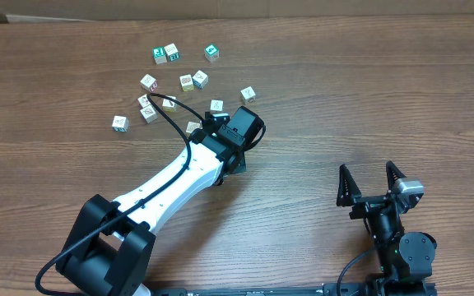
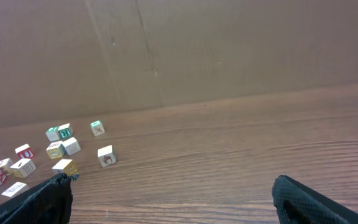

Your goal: Form a tower

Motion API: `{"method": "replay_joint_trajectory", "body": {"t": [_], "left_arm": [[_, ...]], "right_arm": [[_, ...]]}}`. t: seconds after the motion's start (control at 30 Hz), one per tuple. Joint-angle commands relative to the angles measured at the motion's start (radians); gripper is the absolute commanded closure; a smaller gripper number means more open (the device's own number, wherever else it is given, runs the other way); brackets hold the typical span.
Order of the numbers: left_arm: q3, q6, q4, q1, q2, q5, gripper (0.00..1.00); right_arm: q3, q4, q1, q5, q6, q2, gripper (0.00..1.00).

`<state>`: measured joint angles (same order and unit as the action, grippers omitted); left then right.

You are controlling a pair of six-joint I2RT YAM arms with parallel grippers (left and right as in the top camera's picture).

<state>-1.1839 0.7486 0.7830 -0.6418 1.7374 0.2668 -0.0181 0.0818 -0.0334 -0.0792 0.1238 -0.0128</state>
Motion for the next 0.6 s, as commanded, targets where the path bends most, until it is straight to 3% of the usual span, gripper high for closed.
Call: {"method": "replay_joint_trajectory", "body": {"t": [0.0, 0.57], "left_arm": [[0.005, -0.020, -0.012, -0.008, 0.010, 0.029, 0.96], [0.005, -0.032, -0.044, -0.008, 0.010, 0.005, 0.96]], "right_arm": [[0.010, -0.005, 0.003, -0.005, 0.003, 0.010, 0.00], [0.010, -0.005, 0.003, -0.005, 0.003, 0.010, 0.00]]}}
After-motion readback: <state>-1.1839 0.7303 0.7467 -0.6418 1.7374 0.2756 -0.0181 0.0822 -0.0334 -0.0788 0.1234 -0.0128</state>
